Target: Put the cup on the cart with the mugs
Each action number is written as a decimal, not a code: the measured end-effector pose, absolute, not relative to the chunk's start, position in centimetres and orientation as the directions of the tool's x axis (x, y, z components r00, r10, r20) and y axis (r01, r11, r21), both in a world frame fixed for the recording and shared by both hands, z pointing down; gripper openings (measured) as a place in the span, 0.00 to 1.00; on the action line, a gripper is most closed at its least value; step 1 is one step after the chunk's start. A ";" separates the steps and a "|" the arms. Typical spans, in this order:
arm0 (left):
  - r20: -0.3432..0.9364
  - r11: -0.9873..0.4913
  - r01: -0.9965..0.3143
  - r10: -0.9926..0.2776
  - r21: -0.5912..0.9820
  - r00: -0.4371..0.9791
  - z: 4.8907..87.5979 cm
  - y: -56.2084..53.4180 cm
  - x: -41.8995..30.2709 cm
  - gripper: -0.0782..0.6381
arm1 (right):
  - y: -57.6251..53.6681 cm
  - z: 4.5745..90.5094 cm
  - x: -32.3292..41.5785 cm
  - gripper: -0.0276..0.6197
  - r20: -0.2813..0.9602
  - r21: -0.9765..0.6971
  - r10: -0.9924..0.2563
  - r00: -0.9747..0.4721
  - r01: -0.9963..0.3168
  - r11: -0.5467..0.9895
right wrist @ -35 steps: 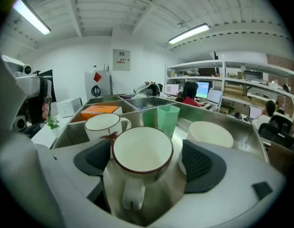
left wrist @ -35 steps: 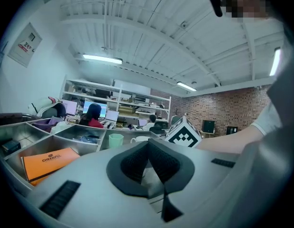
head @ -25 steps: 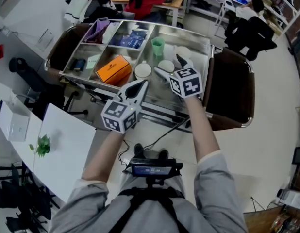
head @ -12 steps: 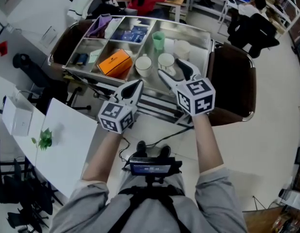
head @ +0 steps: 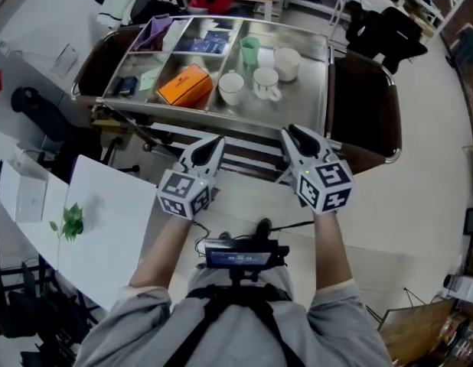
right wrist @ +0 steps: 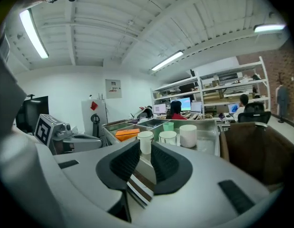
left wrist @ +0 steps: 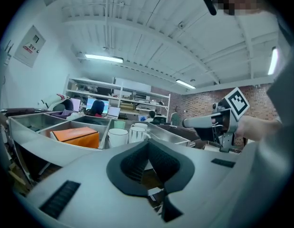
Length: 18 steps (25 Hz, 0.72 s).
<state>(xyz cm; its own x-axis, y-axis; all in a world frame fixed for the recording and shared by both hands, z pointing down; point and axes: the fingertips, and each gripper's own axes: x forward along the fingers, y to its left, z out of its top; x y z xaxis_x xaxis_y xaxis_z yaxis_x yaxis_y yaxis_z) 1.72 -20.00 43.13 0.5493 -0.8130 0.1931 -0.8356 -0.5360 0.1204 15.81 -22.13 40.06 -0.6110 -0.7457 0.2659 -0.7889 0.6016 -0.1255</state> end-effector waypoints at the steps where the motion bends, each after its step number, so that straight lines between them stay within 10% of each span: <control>1: 0.193 -0.538 -0.834 -0.811 0.122 0.552 43.3 -19.5 1.1 0.10 | -21.4 40.7 15.9 0.12 0.272 -0.132 -0.758 -0.593 -0.803 0.581; 18: 0.232 -0.543 -0.832 -0.800 0.110 0.553 46.2 -11.0 -5.8 0.10 | -10.8 49.6 17.4 0.04 0.364 -0.210 -0.848 -0.385 -0.921 0.328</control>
